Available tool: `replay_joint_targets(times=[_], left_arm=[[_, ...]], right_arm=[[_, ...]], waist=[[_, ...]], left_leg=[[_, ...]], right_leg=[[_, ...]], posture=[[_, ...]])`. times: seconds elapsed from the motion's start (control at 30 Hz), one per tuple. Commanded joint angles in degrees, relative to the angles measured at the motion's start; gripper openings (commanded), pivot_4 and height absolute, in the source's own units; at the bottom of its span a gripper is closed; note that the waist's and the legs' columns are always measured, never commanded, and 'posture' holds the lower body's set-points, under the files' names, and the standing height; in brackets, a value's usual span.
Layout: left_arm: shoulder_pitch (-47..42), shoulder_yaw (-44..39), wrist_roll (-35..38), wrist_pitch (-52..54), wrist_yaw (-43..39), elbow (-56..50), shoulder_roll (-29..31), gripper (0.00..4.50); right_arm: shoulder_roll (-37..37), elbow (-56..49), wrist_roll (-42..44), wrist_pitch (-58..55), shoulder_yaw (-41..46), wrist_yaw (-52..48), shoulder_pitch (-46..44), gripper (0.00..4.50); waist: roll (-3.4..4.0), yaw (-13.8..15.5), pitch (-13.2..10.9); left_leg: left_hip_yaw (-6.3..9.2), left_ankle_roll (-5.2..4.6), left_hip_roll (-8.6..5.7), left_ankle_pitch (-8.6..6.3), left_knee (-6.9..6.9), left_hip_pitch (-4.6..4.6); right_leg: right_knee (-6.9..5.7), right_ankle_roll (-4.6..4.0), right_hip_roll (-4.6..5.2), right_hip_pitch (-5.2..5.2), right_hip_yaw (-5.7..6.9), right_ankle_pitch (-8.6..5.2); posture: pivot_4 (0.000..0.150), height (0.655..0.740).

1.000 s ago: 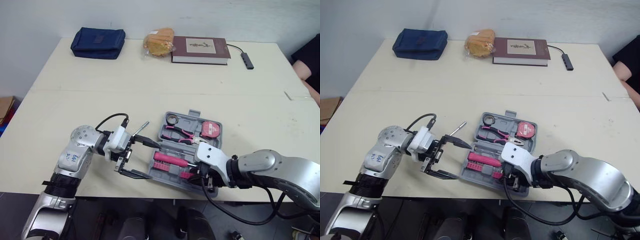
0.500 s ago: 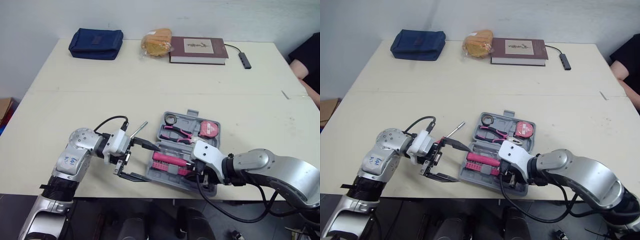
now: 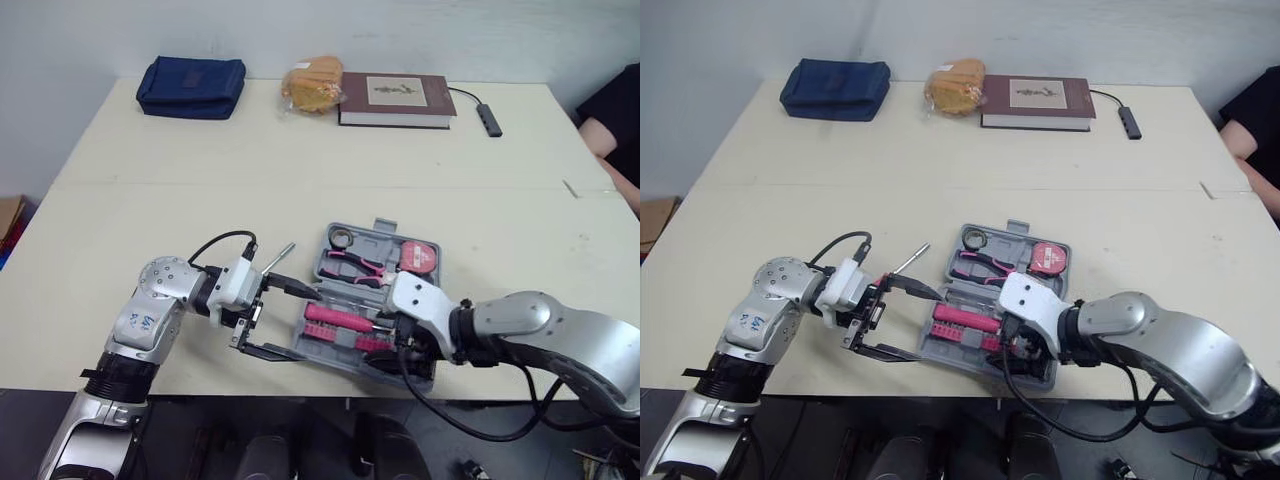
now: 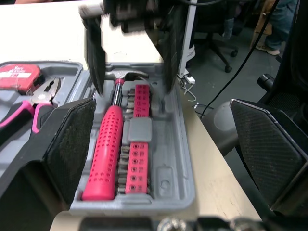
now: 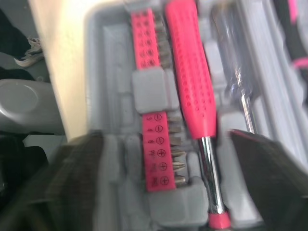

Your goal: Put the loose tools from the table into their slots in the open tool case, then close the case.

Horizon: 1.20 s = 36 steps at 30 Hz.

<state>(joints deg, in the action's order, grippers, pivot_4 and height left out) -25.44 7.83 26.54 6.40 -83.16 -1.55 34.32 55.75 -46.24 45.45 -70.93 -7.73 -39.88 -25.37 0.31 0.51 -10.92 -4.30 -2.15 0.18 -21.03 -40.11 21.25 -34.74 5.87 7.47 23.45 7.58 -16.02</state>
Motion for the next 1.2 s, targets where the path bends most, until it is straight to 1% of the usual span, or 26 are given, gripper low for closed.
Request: replay_joint_targets(times=[0.03, 0.13, 0.17, 0.23, 0.27, 0.3, 0.33, 0.37, 0.4, 0.47, 0.5, 0.63, 0.77, 0.93, 0.97, 1.03, 1.2], left_arm=[[0.4, -0.2, 0.3, 0.2, 0.3, -1.1, 0.0, 4.50], [0.0, 0.1, -0.1, -0.6, 1.0, -0.7, -1.0, 4.50], [-0.1, 0.2, -0.1, -0.6, 1.0, -0.6, -1.2, 4.50], [-0.2, 0.3, -0.1, -0.7, 0.9, -0.6, -1.4, 4.50], [-0.2, 0.4, -0.1, -0.7, 0.7, -0.5, -1.4, 4.50], [-0.3, 0.4, -0.2, -0.8, 0.6, -0.4, -1.4, 4.50], [-0.4, 0.5, -0.3, -0.9, 0.5, -0.4, -1.4, 4.50], [-0.6, 0.5, -0.4, -0.9, 0.4, -0.1, -1.5, 4.50], [-1.0, 0.6, -0.5, -1.0, 0.4, 0.2, -1.6, 4.50], [-1.5, 0.6, -0.7, -1.2, 0.4, 0.6, -1.9, 4.50], [-1.6, 0.6, -0.7, -1.1, 0.4, 0.7, -2.0, 4.50], [-2.0, 0.6, -1.1, -1.6, 0.3, 1.2, -2.2, 4.50], [-2.7, 0.5, -1.7, -2.4, 0.5, 2.5, -2.2, 4.50], [-2.9, 0.4, -2.0, -2.7, 0.6, 2.9, -2.2, 4.50], [-2.8, 0.4, -2.0, -2.7, 0.6, 2.8, -2.1, 4.50], [-2.8, 0.4, -2.1, -2.7, 0.7, 2.9, -2.0, 4.50], [-2.6, 0.4, -2.3, -2.8, 1.1, 3.0, -2.1, 4.50]], right_arm=[[3.6, -3.0, 4.6, 2.6, 9.4, -5.1, 2.7, 4.30], [1.9, -2.6, 2.4, 9.6, 14.1, -5.5, 9.4, 4.30], [1.0, -2.7, 0.5, 14.5, 14.8, -7.1, 11.7, 4.30], [-2.9, -2.0, -2.7, 23.0, 16.1, -7.7, 17.0, 3.79], [-3.7, -1.6, -3.3, 25.2, 16.2, -8.5, 19.6, 3.60], [-3.5, -0.9, -6.7, 28.9, 14.7, -9.6, 22.4, 2.97], [-3.0, -0.4, -9.3, 31.7, 13.5, -10.7, 24.3, 2.61], [-2.7, 0.3, -11.3, 34.2, 12.6, -11.6, 25.5, 1.95], [-3.7, 2.0, -13.6, 36.9, 11.1, -11.3, 26.3, 1.59], [-6.1, 4.9, -15.2, 40.0, 9.7, -10.8, 27.3, 0.61], [-7.2, 6.2, -15.7, 41.3, 9.4, -10.9, 28.0, 0.04], [-8.5, 11.2, -20.3, 47.4, 8.2, -11.6, 30.9, 0.04], [-8.9, 13.1, -23.6, 48.7, 5.3, -11.6, 30.9, 0.04], [-8.1, 14.5, -28.3, 46.9, 1.8, -10.0, 31.0, 0.04], [-8.0, 14.2, -29.3, 48.0, 1.1, -10.1, 31.0, 0.04], [-9.6, 11.9, -28.0, 44.5, 0.9, -7.8, 30.7, 0.04], [-10.0, 10.4, -29.5, 43.4, 0.6, -5.4, 31.1, 0.04]], waist=[[-0.02, 0.3, 0.0], [-0.05, 0.9, 0.0], [-0.05, 1.0, 0.0], [-0.09, 1.0, 0.0], [-0.08, 1.0, 0.0], [-0.07, 1.0, 0.0], [-0.08, 1.0, 0.0], [-0.08, 1.0, 0.0], [-0.08, 0.9, 0.0], [-0.08, 0.9, 0.0], [-0.08, 0.8, 0.0], [-0.08, 0.9, 0.0], [-0.08, 0.9, 0.0], [-0.08, 0.9, 0.1], [-0.08, 0.9, 0.1], [-0.10, 0.9, 0.1], [-0.11, 0.8, 0.1]], left_leg=[[0.00, -0.01, -0.01, 0.00, 0.00, -0.01], [0.05, -0.03, -0.03, 0.01, -0.01, -0.04], [0.06, -0.04, -0.04, 0.01, -0.01, -0.04], [0.06, -0.06, -0.08, 0.03, 0.00, -0.04], [0.07, -0.06, -0.08, 0.02, 0.00, -0.05], [0.04, -0.06, -0.10, 0.03, 0.00, -0.04], [0.01, -0.09, -0.16, 0.04, 0.01, -0.05], [0.01, -0.11, -0.18, 0.05, 0.01, -0.05], [0.00, -0.12, -0.19, 0.06, 0.00, -0.05], [-0.03, -0.20, -0.25, 0.10, -0.01, -0.07], [-0.03, -0.22, -0.25, 0.12, -0.01, -0.08], [-0.03, -0.21, -0.26, 0.13, 0.00, -0.09], [-0.03, -0.23, -0.28, 0.14, -0.03, -0.09], [-0.02, -0.22, -0.27, 0.14, -0.03, -0.10], [-0.03, -0.22, -0.28, 0.14, -0.02, -0.11], [-0.01, -0.22, -0.26, 0.14, -0.02, -0.13], [0.00, -0.21, -0.25, 0.15, -0.03, -0.17]], right_leg=[[0.01, 0.02, 0.00, -0.02, -0.01, 0.01], [0.03, 0.04, 0.02, -0.10, -0.02, 0.02], [0.03, 0.04, 0.02, -0.11, -0.02, 0.02], [0.00, 0.05, 0.03, -0.10, -0.01, 0.03], [0.02, 0.05, 0.01, -0.12, 0.01, 0.03], [0.01, 0.07, 0.01, -0.10, 0.03, 0.04], [-0.01, 0.11, 0.01, -0.09, 0.04, 0.06], [0.02, 0.14, 0.01, -0.10, 0.07, 0.08], [0.02, 0.17, 0.00, -0.10, 0.07, 0.10], [0.04, 0.27, 0.03, -0.12, 0.02, 0.15], [0.04, 0.29, 0.03, -0.13, 0.01, 0.16], [0.01, 0.29, 0.03, -0.12, 0.02, 0.16], [-0.01, 0.29, 0.05, -0.12, 0.01, 0.16], [-0.01, 0.29, 0.04, -0.13, 0.02, 0.16], [-0.01, 0.29, 0.05, -0.13, 0.02, 0.16], [0.00, 0.29, 0.04, -0.17, 0.04, 0.16], [-0.03, 0.28, 0.04, -0.18, 0.03, 0.16]], posture=[[0.150, 0.7400], [0.150, 0.7400], [0.150, 0.7400], [0.150, 0.7400], [0.150, 0.7400], [0.150, 0.7400], [0.150, 0.7400], [0.150, 0.7400], [0.150, 0.7400], [0.150, 0.7400], [0.150, 0.7400], [0.150, 0.7400], [0.150, 0.7400], [0.150, 0.7400], [0.150, 0.7400], [0.150, 0.7400], [0.150, 0.7400]])
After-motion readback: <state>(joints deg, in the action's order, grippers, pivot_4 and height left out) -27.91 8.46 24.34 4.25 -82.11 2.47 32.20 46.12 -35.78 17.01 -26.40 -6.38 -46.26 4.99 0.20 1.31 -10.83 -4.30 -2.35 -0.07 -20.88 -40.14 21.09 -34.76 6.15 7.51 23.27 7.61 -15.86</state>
